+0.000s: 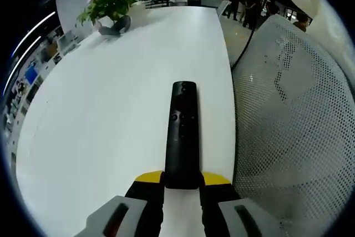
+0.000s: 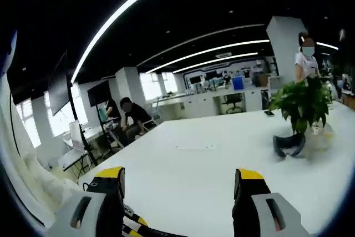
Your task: Press the specified remote control buttons in sequence, fully releasing each button before pressing the next.
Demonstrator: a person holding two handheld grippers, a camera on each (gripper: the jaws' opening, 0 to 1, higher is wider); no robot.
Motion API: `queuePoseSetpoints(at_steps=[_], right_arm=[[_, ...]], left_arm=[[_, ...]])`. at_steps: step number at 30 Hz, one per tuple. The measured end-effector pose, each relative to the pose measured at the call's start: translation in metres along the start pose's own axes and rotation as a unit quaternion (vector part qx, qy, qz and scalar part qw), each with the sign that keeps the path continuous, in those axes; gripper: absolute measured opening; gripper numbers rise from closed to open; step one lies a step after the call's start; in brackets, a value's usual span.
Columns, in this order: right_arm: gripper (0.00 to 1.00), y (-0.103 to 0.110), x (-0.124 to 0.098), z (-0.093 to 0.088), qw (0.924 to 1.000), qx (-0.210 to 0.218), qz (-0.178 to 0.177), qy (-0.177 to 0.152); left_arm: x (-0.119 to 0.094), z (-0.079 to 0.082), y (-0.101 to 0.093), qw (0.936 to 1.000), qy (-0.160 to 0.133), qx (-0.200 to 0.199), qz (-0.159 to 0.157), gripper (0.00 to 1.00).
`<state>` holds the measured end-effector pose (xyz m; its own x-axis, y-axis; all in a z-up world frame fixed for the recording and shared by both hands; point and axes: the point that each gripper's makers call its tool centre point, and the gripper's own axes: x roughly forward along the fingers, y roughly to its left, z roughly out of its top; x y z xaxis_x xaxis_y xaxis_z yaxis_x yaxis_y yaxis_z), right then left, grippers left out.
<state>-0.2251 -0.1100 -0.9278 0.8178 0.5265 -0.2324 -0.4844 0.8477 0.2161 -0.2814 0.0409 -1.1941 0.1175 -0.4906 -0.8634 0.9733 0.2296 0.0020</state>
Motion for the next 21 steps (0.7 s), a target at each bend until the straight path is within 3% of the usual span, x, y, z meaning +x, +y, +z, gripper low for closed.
queuePoseSetpoints(at_steps=[6, 13, 18, 21], right_arm=[[0.99, -0.009, -0.012, -0.004, 0.9995, 0.002, -0.028, -0.014], [0.99, -0.015, -0.019, -0.01, 0.9993, 0.006, -0.036, -0.006], [0.99, -0.02, -0.017, -0.017, 0.999, 0.015, -0.042, 0.005], [0.99, -0.021, -0.015, -0.021, 0.9987, 0.016, -0.046, 0.013]], left_arm=[[0.001, 0.002, 0.003, 0.9998, -0.004, -0.015, 0.007, 0.23], [0.001, 0.01, 0.02, 0.9999, -0.001, -0.006, 0.009, 0.23], [-0.001, 0.016, 0.043, 0.9996, 0.001, 0.019, 0.022, 0.23], [-0.002, 0.018, 0.056, 0.9996, 0.002, 0.012, 0.025, 0.23]])
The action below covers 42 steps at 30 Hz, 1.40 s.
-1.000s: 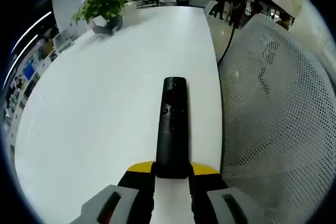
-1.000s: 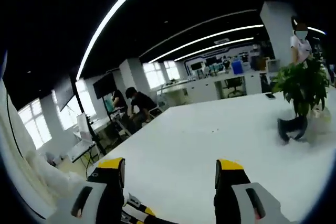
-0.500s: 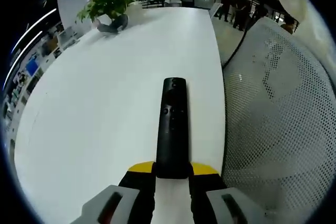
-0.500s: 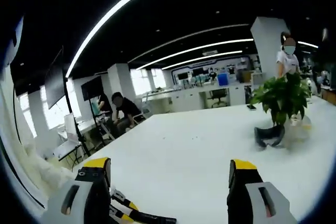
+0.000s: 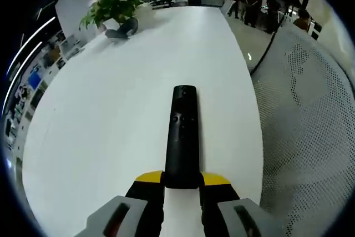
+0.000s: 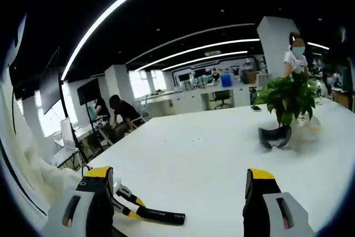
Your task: Press the specified remote control buttons in sequence, fully releasing each button before pressing the next.
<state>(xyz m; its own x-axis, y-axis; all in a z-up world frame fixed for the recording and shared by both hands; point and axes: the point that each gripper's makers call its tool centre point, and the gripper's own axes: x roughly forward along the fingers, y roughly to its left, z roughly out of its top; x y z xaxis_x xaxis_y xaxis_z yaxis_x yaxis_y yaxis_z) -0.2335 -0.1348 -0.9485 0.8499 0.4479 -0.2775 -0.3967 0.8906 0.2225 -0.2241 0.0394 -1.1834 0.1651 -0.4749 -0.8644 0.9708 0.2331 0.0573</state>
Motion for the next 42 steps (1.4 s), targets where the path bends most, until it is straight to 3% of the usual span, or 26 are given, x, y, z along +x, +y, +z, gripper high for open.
queuePoseSetpoints(at_steps=[12, 25, 34, 42], right_arm=[[0.96, -0.006, 0.007, -0.008, 0.9997, -0.006, -0.018, 0.013], [0.99, -0.015, 0.012, -0.011, 0.9992, -0.012, -0.028, 0.025], [0.99, -0.006, 0.021, -0.025, 0.999, 0.009, -0.022, 0.039], [0.99, -0.014, 0.028, -0.028, 0.9986, 0.02, -0.029, 0.041]], left_arm=[[-0.004, -0.003, 0.044, 0.9998, 0.011, 0.007, 0.014, 0.23], [-0.003, 0.002, 0.093, 0.9992, 0.021, 0.009, 0.032, 0.23], [-0.001, 0.001, 0.122, 0.999, 0.029, 0.006, 0.034, 0.23], [0.001, 0.001, 0.147, 0.9983, 0.043, 0.02, 0.035, 0.23]])
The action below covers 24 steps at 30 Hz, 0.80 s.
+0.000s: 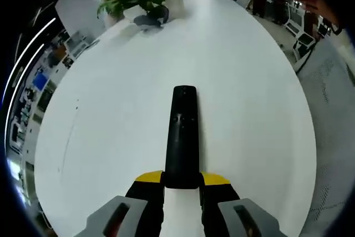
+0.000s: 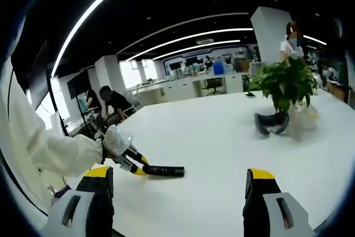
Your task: Press the specified remote control buttons in sequence, fully releasing each button before pressing the next.
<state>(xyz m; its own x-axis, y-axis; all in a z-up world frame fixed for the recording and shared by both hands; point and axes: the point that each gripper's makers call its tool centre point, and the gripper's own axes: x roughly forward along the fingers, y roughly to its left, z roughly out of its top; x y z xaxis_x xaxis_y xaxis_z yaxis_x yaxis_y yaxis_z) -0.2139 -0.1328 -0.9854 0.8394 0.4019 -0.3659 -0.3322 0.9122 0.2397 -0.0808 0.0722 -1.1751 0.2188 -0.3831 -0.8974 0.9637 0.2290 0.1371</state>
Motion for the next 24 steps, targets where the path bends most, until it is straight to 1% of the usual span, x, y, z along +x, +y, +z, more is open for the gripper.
queuePoseSetpoints(at_steps=[3, 8, 15, 18, 22, 24], right_arm=[[0.99, -0.002, 0.0, 0.001, 1.0, 0.002, -0.002, -0.002], [0.99, -0.01, 0.003, -0.002, 0.9999, 0.005, -0.008, 0.004], [0.99, -0.018, 0.004, 0.002, 0.9998, 0.007, -0.016, -0.001], [0.97, -0.02, 0.004, 0.0, 0.9998, 0.012, -0.019, 0.002], [0.98, -0.023, 0.004, -0.001, 0.9996, 0.013, -0.023, 0.003], [0.98, -0.025, 0.005, -0.002, 0.9996, 0.013, -0.025, 0.005]], left_arm=[[0.001, 0.0, 0.01, 1.0, 0.003, 0.001, 0.001, 0.23], [0.003, 0.001, 0.026, 0.9999, 0.01, 0.007, 0.004, 0.23], [0.008, 0.005, 0.05, 0.9996, 0.021, 0.015, 0.008, 0.23], [0.012, 0.007, 0.06, 0.9996, 0.023, 0.015, 0.004, 0.23], [0.016, 0.009, 0.069, 0.9993, 0.031, 0.021, 0.003, 0.23], [0.02, 0.007, 0.074, 0.9989, 0.042, 0.021, 0.003, 0.23]])
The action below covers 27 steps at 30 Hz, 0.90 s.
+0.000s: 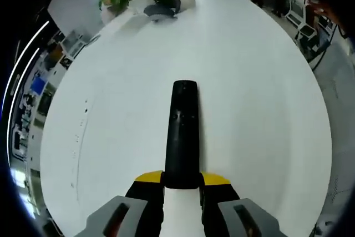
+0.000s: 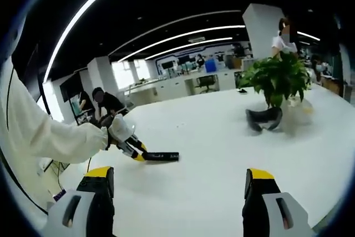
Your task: Press the specified remote control buttons in sequence, fully releasing each button before pressing the next.
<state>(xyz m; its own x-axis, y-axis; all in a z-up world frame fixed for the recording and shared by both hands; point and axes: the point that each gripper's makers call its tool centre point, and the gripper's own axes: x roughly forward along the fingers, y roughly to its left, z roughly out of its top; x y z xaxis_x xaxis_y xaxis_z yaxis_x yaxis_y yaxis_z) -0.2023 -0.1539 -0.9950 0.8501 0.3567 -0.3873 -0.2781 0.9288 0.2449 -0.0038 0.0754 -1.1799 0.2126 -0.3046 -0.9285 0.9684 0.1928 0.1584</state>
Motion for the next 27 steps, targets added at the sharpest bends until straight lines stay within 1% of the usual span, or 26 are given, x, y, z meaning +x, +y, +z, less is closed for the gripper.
queuePoseSetpoints(at_steps=[1, 5, 7, 11, 13, 15, 18, 20, 21, 24, 25, 27], right_arm=[[0.98, -0.002, 0.001, 0.0, 1.0, 0.0, -0.001, 0.0], [0.98, -0.004, 0.001, 0.0, 1.0, 0.007, -0.006, -0.004], [0.98, -0.004, 0.002, -0.001, 0.9999, 0.009, -0.007, -0.003], [0.98, -0.005, 0.002, -0.003, 0.9999, 0.006, -0.009, 0.003], [0.98, -0.006, 0.003, -0.005, 0.9999, 0.009, -0.01, 0.006], [0.98, -0.006, 0.004, -0.006, 0.9998, 0.012, -0.011, 0.008], [0.98, -0.006, 0.005, -0.006, 0.9999, 0.011, -0.011, 0.007], [0.98, -0.005, 0.006, -0.006, 0.9999, 0.009, -0.01, 0.01], [0.98, -0.005, 0.006, -0.006, 0.9999, 0.007, -0.01, 0.01], [0.98, -0.004, 0.007, -0.007, 0.9999, 0.004, -0.009, 0.012], [0.98, -0.003, 0.008, -0.008, 0.9999, 0.003, -0.008, 0.013], [0.98, -0.002, 0.009, -0.007, 0.9999, 0.002, -0.007, 0.014]], left_arm=[[0.002, -0.001, 0.003, 1.0, 0.005, 0.004, 0.0, 0.23], [0.006, 0.0, 0.009, 0.9999, 0.01, 0.007, -0.008, 0.23], [0.009, -0.002, 0.014, 0.9998, 0.016, 0.009, -0.006, 0.23], [0.01, -0.003, 0.022, 0.9996, 0.024, 0.012, -0.011, 0.23], [0.013, -0.004, 0.025, 0.9993, 0.028, 0.02, -0.013, 0.23], [0.015, -0.004, 0.028, 0.9993, 0.029, 0.018, -0.013, 0.23], [0.018, -0.006, 0.03, 0.9992, 0.034, 0.012, -0.017, 0.23], [0.02, -0.007, 0.029, 0.9988, 0.037, 0.02, -0.025, 0.23], [0.019, -0.006, 0.031, 0.9989, 0.037, 0.014, -0.024, 0.23], [0.02, -0.008, 0.03, 0.9985, 0.037, 0.005, -0.04, 0.24], [0.02, -0.008, 0.03, 0.9981, 0.036, -0.009, -0.049, 0.24], [0.02, -0.009, 0.031, 0.998, 0.034, -0.01, -0.053, 0.24]])
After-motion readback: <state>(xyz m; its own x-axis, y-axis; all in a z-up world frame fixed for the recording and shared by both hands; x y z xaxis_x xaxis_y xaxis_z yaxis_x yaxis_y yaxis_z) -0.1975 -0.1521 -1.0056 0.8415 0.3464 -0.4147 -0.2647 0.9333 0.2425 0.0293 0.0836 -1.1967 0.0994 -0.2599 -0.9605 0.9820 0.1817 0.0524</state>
